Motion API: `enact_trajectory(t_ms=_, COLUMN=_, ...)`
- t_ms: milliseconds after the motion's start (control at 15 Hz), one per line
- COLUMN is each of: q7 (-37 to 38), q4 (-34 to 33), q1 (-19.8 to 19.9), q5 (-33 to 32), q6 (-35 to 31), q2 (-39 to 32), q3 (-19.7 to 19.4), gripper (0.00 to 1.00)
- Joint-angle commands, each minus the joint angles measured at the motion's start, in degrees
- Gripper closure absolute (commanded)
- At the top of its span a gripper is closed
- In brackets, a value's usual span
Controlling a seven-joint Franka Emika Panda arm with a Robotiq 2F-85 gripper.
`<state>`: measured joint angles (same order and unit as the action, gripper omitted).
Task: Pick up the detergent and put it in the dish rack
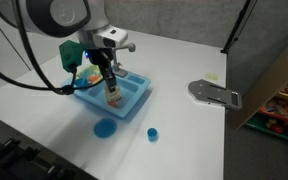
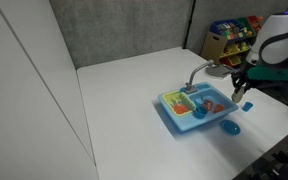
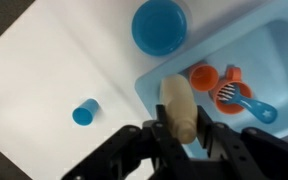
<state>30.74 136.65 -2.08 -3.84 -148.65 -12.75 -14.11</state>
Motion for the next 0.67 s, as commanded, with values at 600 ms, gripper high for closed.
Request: enact_trajectory(t_ms=600, q7=1.4, q4=-15.0, q1=-4.0, q5=-2.7, q6=5.3, q2=-4.6, q3=7.2, gripper=0.90)
